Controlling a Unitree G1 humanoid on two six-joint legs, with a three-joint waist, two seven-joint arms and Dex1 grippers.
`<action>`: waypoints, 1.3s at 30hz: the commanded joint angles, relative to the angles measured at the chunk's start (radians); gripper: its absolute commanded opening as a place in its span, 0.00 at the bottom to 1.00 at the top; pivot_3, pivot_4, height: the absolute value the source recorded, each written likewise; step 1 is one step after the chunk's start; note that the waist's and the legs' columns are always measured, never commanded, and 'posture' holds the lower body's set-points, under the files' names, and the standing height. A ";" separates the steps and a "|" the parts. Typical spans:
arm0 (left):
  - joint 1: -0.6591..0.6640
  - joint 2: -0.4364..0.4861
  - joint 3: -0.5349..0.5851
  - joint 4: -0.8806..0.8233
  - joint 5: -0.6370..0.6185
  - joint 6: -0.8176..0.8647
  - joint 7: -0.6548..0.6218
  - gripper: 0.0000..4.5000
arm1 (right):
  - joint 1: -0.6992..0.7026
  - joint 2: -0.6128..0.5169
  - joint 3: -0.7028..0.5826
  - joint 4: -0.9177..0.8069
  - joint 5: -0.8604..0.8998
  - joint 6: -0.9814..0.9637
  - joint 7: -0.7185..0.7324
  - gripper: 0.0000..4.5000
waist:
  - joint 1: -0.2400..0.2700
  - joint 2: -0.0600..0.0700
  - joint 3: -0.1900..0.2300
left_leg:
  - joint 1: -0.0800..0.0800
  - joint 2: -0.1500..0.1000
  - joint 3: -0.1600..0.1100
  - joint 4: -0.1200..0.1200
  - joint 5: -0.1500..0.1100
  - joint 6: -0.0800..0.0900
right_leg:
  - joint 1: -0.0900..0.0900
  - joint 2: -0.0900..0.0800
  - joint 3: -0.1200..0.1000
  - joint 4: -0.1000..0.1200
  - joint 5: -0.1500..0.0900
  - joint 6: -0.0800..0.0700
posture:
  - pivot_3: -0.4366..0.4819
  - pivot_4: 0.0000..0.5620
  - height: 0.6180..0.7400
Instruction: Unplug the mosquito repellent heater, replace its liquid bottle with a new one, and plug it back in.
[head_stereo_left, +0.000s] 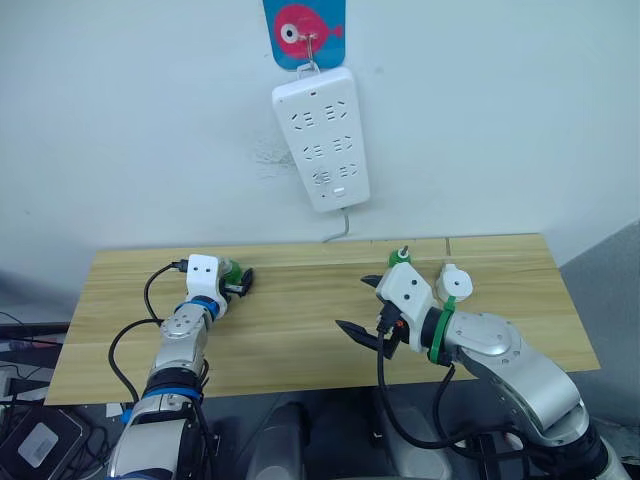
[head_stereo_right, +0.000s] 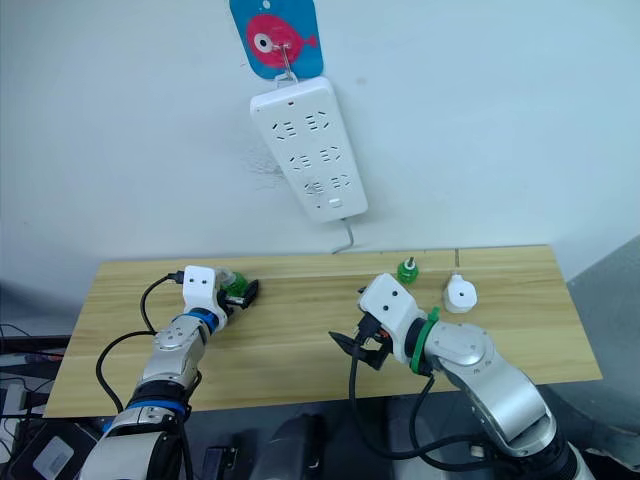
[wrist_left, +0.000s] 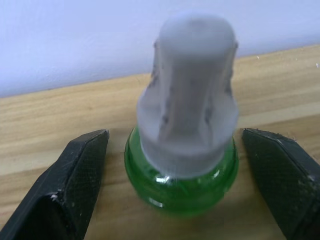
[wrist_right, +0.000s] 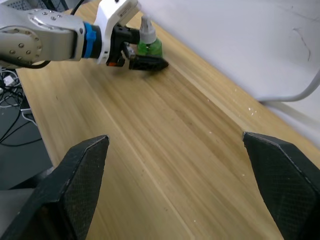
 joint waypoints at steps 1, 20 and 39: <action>0.029 0.003 0.000 0.015 -0.003 -0.035 -0.027 0.80 | 0.005 -0.006 -0.025 -0.049 0.016 -0.001 -0.006 1.00 | -0.001 0.000 0.001 | 0.000 0.000 0.000 0.000 0.000 0.000 | 0.000 0.000 0.000 0.000 0.000 0.000 | 0.30 0.60 1.00; 0.178 0.240 -0.334 -0.972 -0.241 0.444 -0.688 0.50 | -0.153 -0.043 -0.158 -0.090 0.266 0.122 0.137 1.00 | 0.006 -0.001 0.000 | -0.016 -0.001 -0.004 0.001 0.005 -0.011 | -0.015 -0.002 -0.003 0.002 0.002 -0.002 | 0.32 0.43 1.00; -0.010 0.228 -0.404 -0.983 -0.244 0.490 -0.857 0.50 | -0.318 0.046 -0.043 0.084 0.284 0.140 0.065 1.00 | -0.001 -0.001 -0.006 | -0.017 -0.001 -0.003 0.002 0.007 -0.012 | -0.017 0.000 -0.003 0.006 0.002 -0.003 | 0.32 0.37 1.00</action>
